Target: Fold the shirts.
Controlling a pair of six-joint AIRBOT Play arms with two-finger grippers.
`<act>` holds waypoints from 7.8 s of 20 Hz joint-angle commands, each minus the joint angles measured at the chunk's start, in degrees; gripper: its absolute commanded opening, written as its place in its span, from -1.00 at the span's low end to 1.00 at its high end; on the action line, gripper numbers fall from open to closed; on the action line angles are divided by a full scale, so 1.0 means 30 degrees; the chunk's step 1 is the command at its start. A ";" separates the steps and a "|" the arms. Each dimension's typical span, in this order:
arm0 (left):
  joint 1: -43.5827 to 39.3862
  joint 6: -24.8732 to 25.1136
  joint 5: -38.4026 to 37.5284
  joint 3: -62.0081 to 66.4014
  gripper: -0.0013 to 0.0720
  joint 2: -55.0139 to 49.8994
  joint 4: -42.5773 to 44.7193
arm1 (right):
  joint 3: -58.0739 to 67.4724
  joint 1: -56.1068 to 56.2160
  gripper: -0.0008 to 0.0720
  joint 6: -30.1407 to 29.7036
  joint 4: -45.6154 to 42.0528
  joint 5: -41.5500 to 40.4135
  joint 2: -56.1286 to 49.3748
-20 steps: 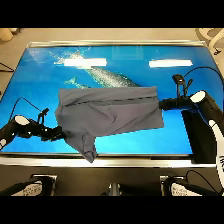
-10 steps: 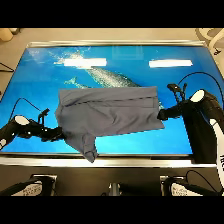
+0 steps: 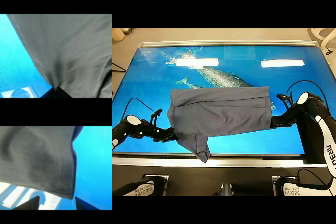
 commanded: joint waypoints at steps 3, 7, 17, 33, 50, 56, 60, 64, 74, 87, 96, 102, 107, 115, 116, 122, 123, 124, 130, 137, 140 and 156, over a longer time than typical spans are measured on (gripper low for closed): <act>-0.0007 0.0270 -0.0029 0.0277 -0.90 0.0015 0.0000 | 0.0015 0.0015 0.19 0.0954 0.0561 -0.0073 -0.0933; -0.0007 0.0248 -0.0066 0.1304 -0.90 0.0015 -0.0007 | 0.0015 0.0015 -0.27 0.1464 0.0605 -0.0510 -0.1129; -0.0007 0.0233 -0.2040 0.4911 -0.91 0.1326 0.0838 | 0.1800 0.0015 -0.92 -0.2696 0.0597 -0.0889 0.0838; -0.0007 -0.3665 0.5923 2.7656 -0.91 1.0338 0.2353 | 1.4163 0.0015 -0.91 -0.5224 -0.1392 -0.6790 1.6830; -0.0984 -0.1734 -0.1107 1.8287 -0.90 -0.0954 0.4109 | 1.1438 0.0022 -0.91 -0.6069 -0.1268 0.3759 0.0743; -0.1792 -0.1916 0.2645 1.7005 -0.90 -0.6550 0.4095 | 1.1380 0.0015 -0.91 -0.3606 -0.1282 -0.3162 -0.4364; -0.1792 -0.2164 0.7300 1.7099 -0.90 -0.7730 0.3781 | 1.1380 0.0015 -0.91 -0.2703 -0.1246 -1.0360 -0.4626; -0.1749 -0.4612 1.3034 1.7099 -0.90 -0.8182 0.2521 | 1.1380 0.0015 -0.91 -0.2718 0.0131 -1.3821 -0.4838; -0.0933 -0.0313 0.6805 1.7107 -0.90 -0.8094 0.1457 | 1.1387 0.0000 -0.91 -0.3402 -0.0146 -0.6295 -0.4998; -0.0051 -0.2120 -0.1938 1.5788 -0.89 -0.9544 0.1508 | 1.0805 0.0051 -0.91 -0.2324 0.0073 0.3271 -0.6958; 0.2506 -0.2120 -0.6921 1.6050 0.21 -0.7825 0.1464 | 1.0695 -0.0015 0.41 -0.3592 -0.2834 0.7155 -0.5129; 0.4036 -0.0699 -0.3810 0.4554 0.15 -0.1523 0.1501 | 0.4787 -0.0831 0.36 -0.3592 -0.2062 0.5581 -0.1705; 0.3373 0.0444 -0.2193 0.0372 0.15 -0.0357 -0.0641 | 0.3184 -0.0816 0.36 -0.3592 -0.1967 0.4612 0.0117; 0.0852 -0.0750 -0.0080 -0.0153 0.15 -0.0510 -0.0721 | 0.2754 -0.0816 0.42 -0.3577 -0.1967 0.4248 0.0146; 0.0685 -0.0867 0.0036 -0.0168 0.15 -0.0590 -0.0721 | 0.2346 -0.0816 0.43 -0.3577 -0.1960 0.4240 0.0146; 0.0386 -0.1435 -0.0051 -0.0197 -0.43 -0.0743 -0.0707 | -0.0678 -0.0816 0.57 -0.3810 0.0087 0.2900 0.0321; 0.0386 -0.1399 -0.0124 -0.0189 -0.82 -0.0714 -0.0707 | -0.1042 -0.0816 0.57 -0.3818 0.0335 0.2674 0.0321; 0.0386 -0.1362 -0.0146 -0.0189 -0.89 -0.0692 -0.0707 | -0.1370 -0.0809 0.55 -0.3810 0.0561 0.2419 0.0321; 0.0393 -0.1246 -0.0175 -0.0175 -0.89 -0.0379 -0.0714 | -0.2572 -0.0809 0.35 -0.3716 0.2229 0.1246 0.0321; 0.0393 -0.1253 -0.0182 -0.0153 -0.89 -0.0022 -0.0714 | -0.3038 -0.0772 -0.06 -0.3424 0.2608 0.0481 0.0299; 0.0452 -0.1086 -0.0168 -0.0022 -0.90 -0.0022 -0.0714 | -0.3009 -0.0794 -0.90 -0.3439 0.2535 0.0197 0.0321; 0.0022 -0.2863 -0.1668 1.7143 -0.91 -0.7796 -0.0714 | 0.7701 0.1290 -0.92 -0.2616 0.1049 -0.5595 -0.3534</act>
